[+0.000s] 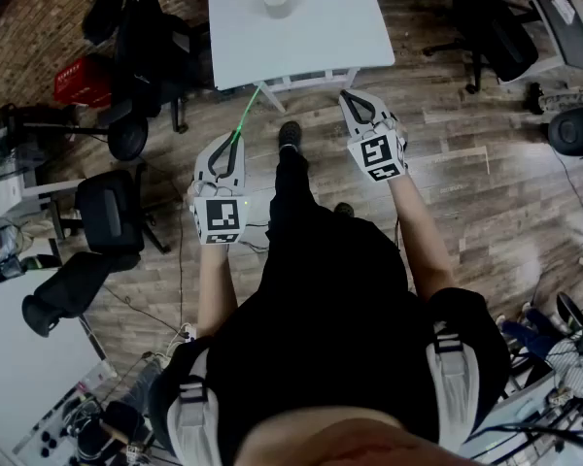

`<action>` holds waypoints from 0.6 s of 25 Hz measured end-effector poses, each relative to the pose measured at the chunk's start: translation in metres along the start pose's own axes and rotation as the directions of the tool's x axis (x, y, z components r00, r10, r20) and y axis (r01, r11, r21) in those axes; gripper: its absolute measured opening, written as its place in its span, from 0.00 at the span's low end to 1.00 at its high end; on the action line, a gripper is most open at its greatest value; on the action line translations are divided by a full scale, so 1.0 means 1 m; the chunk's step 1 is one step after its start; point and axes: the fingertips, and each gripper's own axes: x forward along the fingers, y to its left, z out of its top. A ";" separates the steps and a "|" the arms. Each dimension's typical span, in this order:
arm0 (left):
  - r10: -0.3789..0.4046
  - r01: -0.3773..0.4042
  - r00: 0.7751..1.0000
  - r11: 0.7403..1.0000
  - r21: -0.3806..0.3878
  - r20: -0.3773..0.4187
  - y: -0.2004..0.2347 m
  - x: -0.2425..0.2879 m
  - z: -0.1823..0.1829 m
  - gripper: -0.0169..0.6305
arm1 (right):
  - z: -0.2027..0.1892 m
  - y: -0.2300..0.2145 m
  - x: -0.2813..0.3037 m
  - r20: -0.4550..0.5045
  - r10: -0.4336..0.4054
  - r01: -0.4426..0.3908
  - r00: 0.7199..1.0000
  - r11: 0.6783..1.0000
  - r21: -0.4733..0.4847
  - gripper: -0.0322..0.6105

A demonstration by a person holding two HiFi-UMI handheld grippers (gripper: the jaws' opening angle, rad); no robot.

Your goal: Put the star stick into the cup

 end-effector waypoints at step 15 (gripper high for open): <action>0.028 -0.029 0.999 0.999 -0.016 -0.029 -0.090 -0.128 0.003 0.07 | 0.010 0.053 -0.100 0.033 0.033 -0.032 0.999 0.999 -0.010 0.05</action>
